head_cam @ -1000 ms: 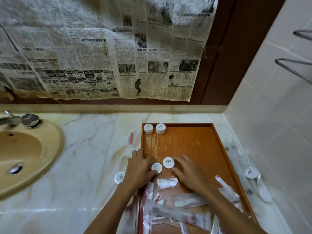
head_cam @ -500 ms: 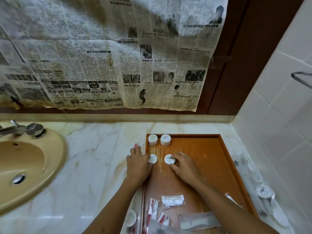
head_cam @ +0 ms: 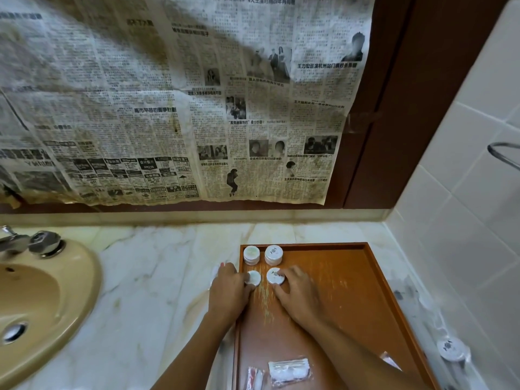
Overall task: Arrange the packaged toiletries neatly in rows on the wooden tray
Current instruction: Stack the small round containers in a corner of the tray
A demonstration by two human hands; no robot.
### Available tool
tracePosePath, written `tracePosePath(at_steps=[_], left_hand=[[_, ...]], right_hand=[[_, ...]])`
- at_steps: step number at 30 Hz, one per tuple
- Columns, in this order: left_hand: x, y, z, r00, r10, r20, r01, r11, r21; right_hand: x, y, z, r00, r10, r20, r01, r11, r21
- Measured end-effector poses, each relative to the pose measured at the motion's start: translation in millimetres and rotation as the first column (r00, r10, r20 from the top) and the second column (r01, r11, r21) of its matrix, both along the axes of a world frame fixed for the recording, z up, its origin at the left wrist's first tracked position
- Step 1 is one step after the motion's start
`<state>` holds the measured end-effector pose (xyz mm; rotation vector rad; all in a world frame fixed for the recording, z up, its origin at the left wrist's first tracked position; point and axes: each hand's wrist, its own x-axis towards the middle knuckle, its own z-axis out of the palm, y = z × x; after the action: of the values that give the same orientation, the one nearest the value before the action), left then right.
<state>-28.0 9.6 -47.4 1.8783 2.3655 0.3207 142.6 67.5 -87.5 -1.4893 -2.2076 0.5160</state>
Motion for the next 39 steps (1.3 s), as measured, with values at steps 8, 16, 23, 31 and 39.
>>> tracePosePath(at_steps=[8, 16, 23, 31, 39], left_hand=[[2.7, 0.1, -5.0, 0.998, 0.040, 0.057, -0.042, 0.999, 0.029], [5.9, -3.3, -13.6, 0.985, 0.072, 0.160, -0.089, 0.991, 0.100], [1.5, -4.1, -15.5, 0.969, 0.034, 0.244, -0.071, 0.987, 0.145], [-47.1, -64.5, -4.3, 0.937, 0.084, 0.340, -0.173, 0.955, 0.241], [-57.7, -161.0, -11.0, 0.909, 0.167, 0.382, -0.230, 0.965, 0.124]], right_hand=[[-0.4, -1.3, -6.7, 1.000, 0.021, -0.006, -0.021, 0.998, 0.053], [1.9, -2.2, -7.9, 1.000, 0.021, 0.010, -0.021, 0.998, 0.055], [1.3, -3.0, -4.1, 1.000, -0.018, -0.018, 0.018, 1.000, 0.005], [5.8, -10.0, -2.7, 0.988, -0.070, -0.140, 0.065, 0.997, -0.039], [-11.2, -36.1, 15.1, 0.973, -0.223, -0.060, 0.214, 0.969, -0.125]])
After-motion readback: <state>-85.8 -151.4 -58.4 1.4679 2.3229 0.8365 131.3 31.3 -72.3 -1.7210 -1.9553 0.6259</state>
